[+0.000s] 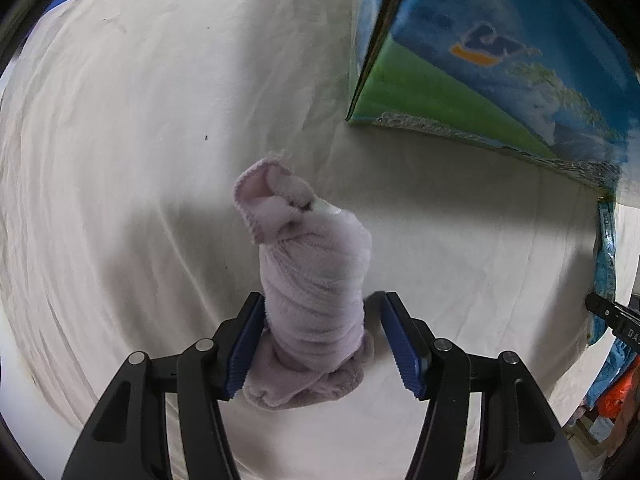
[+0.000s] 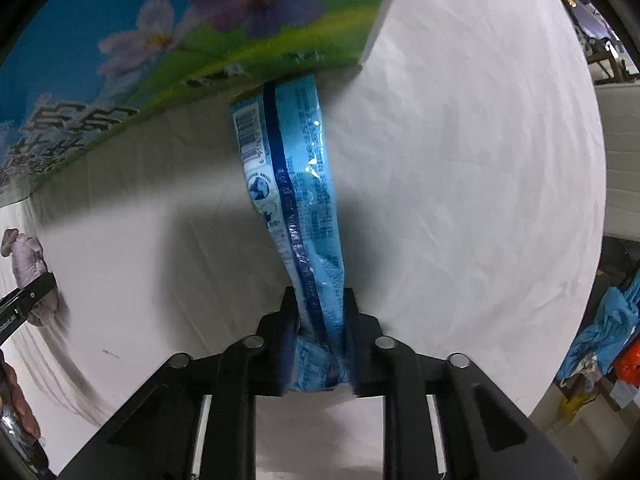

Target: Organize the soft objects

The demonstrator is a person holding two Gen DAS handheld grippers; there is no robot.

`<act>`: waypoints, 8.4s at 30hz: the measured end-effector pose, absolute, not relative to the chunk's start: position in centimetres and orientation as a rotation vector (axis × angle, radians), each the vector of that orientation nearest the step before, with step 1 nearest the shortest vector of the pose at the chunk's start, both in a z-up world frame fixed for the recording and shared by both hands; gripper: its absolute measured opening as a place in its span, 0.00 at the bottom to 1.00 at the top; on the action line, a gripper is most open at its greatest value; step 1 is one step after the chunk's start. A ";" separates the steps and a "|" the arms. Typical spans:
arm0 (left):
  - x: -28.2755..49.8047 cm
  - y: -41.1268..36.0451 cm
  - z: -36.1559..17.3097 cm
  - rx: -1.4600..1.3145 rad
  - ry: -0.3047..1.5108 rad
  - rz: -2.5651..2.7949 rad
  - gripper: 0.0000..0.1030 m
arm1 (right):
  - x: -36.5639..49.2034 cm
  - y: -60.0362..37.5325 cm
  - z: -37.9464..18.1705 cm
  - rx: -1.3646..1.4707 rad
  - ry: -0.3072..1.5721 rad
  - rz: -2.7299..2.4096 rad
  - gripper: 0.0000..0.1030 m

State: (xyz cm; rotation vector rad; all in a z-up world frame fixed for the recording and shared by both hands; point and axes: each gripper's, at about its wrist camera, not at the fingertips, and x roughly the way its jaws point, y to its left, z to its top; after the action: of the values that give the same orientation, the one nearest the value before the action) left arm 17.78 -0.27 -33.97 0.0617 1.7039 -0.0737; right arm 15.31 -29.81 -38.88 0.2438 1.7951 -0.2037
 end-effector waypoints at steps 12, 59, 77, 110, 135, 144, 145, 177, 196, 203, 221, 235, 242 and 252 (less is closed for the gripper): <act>12.9 0.3 -31.8 0.017 1.676 -0.033 0.34 | 12.3 -28.7 -36.5 0.295 1.762 -0.109 0.15; 28.0 -7.0 -16.1 -0.112 1.494 -0.213 0.33 | 27.6 -25.1 -21.8 0.562 1.508 0.039 0.13; 33.0 -7.3 -26.2 -0.064 1.701 -0.150 0.33 | 31.8 -26.1 -31.0 0.880 1.488 -0.160 0.14; 30.7 -5.9 -20.7 0.023 1.489 -0.056 0.99 | 31.6 -24.5 -24.8 0.158 1.473 -0.153 1.00; 20.2 -6.1 -7.4 0.028 1.176 -0.024 1.00 | 22.3 -26.6 -12.7 0.126 1.264 -0.122 1.00; 12.9 -6.1 -0.6 0.007 1.104 -0.074 1.00 | 14.8 -26.8 -4.4 0.137 1.172 -0.070 1.00; 12.0 -6.0 0.2 0.005 1.095 -0.082 1.00 | 14.0 -26.7 -3.6 0.139 1.166 -0.067 1.00; 5.5 -5.9 6.6 0.011 0.969 -0.067 1.00 | 6.3 -27.2 6.5 0.111 1.005 -0.109 1.00; 6.7 -6.2 6.1 0.032 0.953 -0.023 1.00 | 8.5 -27.7 5.3 0.087 1.012 -0.120 1.00; 6.8 -6.4 6.1 0.036 0.952 -0.025 1.00 | 9.0 -27.5 5.0 0.083 1.008 -0.109 1.00; 6.9 -6.3 6.0 0.038 0.951 -0.028 1.00 | 9.4 -27.0 5.3 0.066 1.001 -0.087 1.00; 7.0 -6.3 6.0 0.039 0.951 -0.030 1.00 | 9.6 -27.0 5.6 0.064 1.001 -0.080 1.00; 6.9 -6.4 6.0 0.038 0.950 -0.029 1.00 | 9.7 -26.9 5.8 0.062 1.000 -0.076 1.00; 6.9 -6.5 6.1 0.044 0.951 -0.019 1.00 | 9.6 -26.8 6.1 0.058 0.998 -0.074 1.00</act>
State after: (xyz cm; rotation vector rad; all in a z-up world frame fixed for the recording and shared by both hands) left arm 6.87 -6.49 6.06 0.0438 0.9514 -0.0187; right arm 9.61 -26.78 6.08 0.0577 0.9983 -0.0741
